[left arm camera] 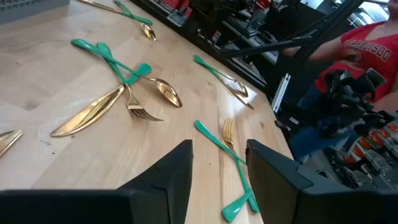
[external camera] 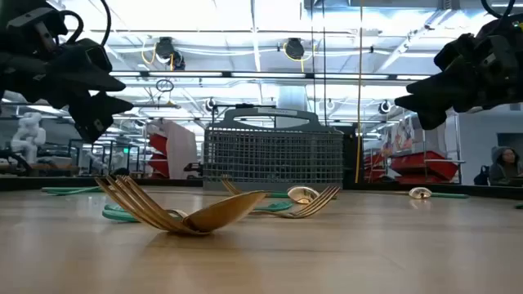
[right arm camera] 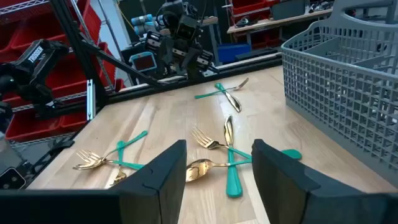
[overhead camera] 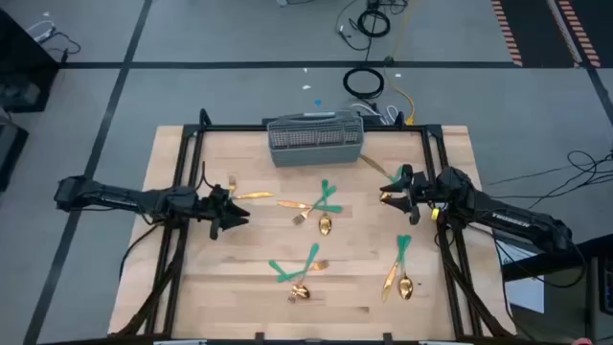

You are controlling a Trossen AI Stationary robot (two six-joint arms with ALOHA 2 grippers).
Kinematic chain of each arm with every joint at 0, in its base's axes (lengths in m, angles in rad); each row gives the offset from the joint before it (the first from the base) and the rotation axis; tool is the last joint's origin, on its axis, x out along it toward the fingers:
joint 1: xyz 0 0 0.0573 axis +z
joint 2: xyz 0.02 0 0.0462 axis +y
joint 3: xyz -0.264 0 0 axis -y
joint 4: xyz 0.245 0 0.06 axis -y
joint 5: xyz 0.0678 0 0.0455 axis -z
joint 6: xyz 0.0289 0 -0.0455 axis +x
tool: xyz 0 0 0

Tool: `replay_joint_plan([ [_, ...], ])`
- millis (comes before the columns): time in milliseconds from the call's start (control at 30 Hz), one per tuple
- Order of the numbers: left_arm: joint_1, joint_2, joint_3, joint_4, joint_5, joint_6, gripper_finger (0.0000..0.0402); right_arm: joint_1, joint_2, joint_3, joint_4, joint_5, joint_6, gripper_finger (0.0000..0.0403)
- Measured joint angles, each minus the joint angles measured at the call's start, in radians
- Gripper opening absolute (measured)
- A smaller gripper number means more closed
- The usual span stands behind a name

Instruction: Sort silverware

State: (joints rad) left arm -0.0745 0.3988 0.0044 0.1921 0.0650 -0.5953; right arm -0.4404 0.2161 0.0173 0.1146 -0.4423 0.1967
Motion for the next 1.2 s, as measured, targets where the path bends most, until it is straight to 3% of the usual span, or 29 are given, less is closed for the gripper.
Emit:
replay_joint_plan([
  [1200, 0.0, 0.0, 0.0, 0.0, 0.0, 0.0, 0.0154, 0.0, 0.001, 0.0, 0.033, 0.005, 0.002, 0.0169],
])
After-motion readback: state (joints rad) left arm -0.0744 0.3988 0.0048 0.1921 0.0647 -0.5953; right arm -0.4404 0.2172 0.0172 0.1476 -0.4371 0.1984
